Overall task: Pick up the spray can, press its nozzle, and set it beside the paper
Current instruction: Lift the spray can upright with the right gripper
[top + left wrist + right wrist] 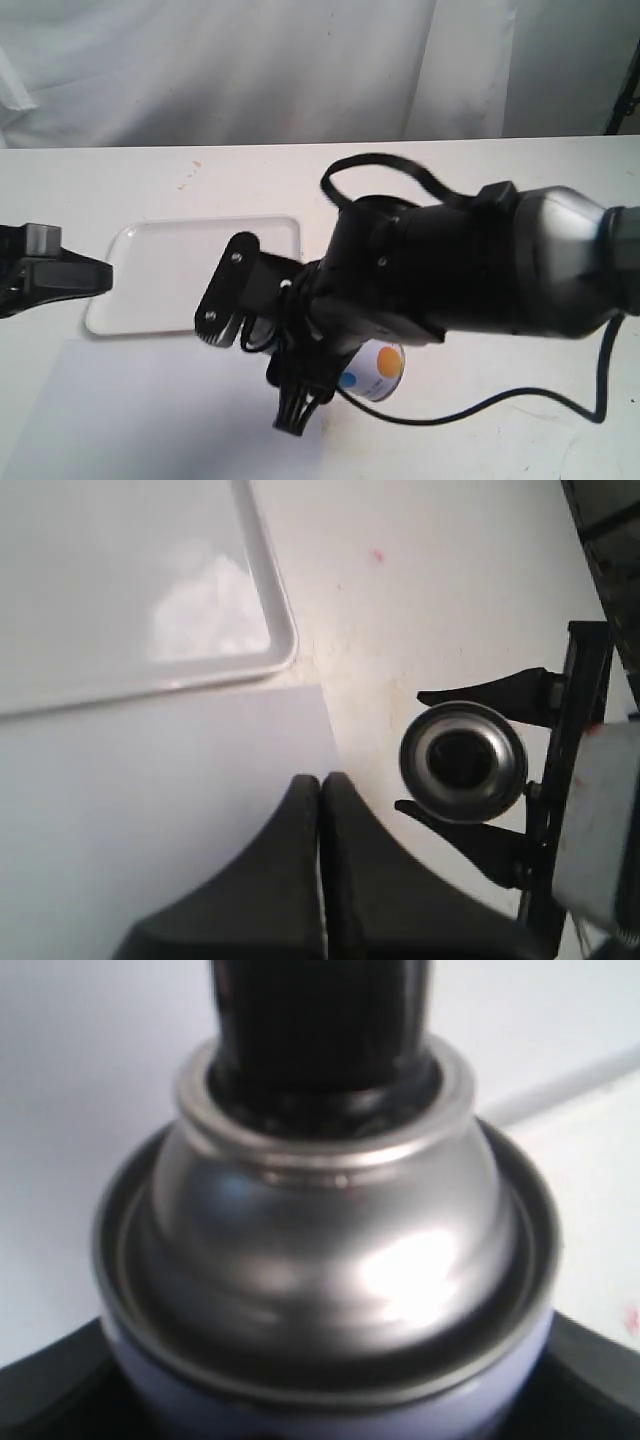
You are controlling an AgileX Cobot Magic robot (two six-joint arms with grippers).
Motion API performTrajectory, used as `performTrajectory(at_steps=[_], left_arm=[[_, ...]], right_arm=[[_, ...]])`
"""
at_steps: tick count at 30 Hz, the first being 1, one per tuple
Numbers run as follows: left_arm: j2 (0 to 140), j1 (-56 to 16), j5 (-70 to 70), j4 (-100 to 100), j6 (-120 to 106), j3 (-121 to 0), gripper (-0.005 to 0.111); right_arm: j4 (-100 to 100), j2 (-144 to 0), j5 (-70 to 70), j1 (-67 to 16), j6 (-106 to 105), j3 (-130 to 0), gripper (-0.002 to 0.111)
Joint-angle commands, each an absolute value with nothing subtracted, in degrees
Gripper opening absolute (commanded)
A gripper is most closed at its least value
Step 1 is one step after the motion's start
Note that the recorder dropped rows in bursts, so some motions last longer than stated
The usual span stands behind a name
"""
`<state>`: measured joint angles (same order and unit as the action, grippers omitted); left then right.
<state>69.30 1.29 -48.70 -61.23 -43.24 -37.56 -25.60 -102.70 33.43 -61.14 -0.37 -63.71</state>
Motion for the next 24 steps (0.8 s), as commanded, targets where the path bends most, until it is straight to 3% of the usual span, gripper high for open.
performTrajectory(at_steps=[1, 13, 24], left_arm=[[58.33, 1.42, -40.36, -58.37, -40.39, -34.59, 0.000], [37.19, 1.42, -28.53, -55.07, -35.68, -24.53, 0.000], [24.85, 1.42, -27.99, -48.25, -34.49, -23.58, 0.000]], right_arm=[[-26.34, -97.67, 29.47, -56.78, 5.93, -64.21, 0.000], [-21.41, -84.10, 2.75, -46.11, 15.80, -52.95, 0.000], [-20.16, -87.59, -27.48, -39.12, 19.46, -45.65, 0.000]])
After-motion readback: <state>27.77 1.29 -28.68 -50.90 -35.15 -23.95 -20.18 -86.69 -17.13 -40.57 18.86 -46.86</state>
